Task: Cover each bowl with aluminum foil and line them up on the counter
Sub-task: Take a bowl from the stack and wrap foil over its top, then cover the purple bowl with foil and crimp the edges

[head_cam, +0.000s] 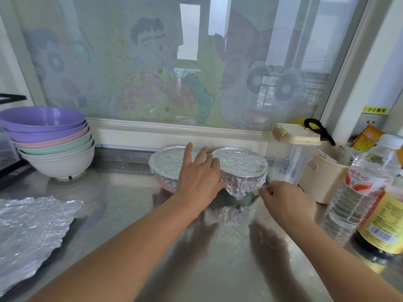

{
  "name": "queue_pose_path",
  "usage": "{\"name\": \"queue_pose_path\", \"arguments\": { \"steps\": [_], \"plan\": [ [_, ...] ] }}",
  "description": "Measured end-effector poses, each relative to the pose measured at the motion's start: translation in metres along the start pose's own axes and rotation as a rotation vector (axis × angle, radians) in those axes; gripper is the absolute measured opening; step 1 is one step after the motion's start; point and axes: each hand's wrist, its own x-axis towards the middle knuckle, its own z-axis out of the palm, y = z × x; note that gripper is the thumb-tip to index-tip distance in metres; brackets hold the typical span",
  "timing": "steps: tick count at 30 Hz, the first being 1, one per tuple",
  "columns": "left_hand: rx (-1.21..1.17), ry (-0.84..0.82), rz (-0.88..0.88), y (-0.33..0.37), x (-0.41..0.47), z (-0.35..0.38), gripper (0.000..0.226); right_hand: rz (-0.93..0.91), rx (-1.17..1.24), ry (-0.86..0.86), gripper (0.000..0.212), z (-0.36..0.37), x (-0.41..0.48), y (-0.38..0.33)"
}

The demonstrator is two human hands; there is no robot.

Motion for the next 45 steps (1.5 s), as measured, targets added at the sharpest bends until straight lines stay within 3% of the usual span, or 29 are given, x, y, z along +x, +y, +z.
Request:
{"name": "queue_pose_path", "arguments": {
  "steps": [4, 8, 16, 22, 26, 32, 39, 45],
  "plan": [
    [-0.247, -0.008, -0.025, -0.023, -0.023, -0.023, 0.053, -0.101, 0.078, -0.004, 0.027, -0.016, -0.028, -0.041],
    [-0.527, -0.010, -0.239, -0.064, -0.058, -0.050, 0.044, -0.173, 0.254, -0.090, 0.024, -0.023, -0.044, -0.097],
    [-0.563, -0.019, -0.536, -0.169, -0.127, -0.093, 0.039, -0.293, 0.447, -0.149, 0.043, -0.031, -0.057, -0.190],
    [-0.620, 0.051, -0.777, -0.253, -0.152, -0.101, 0.036, -0.488, 0.467, -0.174, 0.041, -0.019, -0.045, -0.295],
    [-0.607, 0.078, -0.832, -0.307, -0.151, -0.098, 0.044, -0.605, 0.512, -0.172, 0.047, -0.010, -0.029, -0.374],
    [-0.630, 0.030, -0.809, -0.362, -0.127, -0.091, 0.073, -0.618, 0.596, -0.261, 0.052, 0.006, -0.004, -0.439],
    [-0.607, -0.095, -0.786, -0.379, -0.119, -0.081, 0.070, -0.594, 0.584, -0.226, 0.024, 0.019, 0.001, -0.459],
    [-0.851, -0.025, -0.848, -0.372, -0.120, -0.092, 0.067, -0.587, 0.684, -0.145, 0.011, 0.007, -0.005, -0.463]
  ]
}}
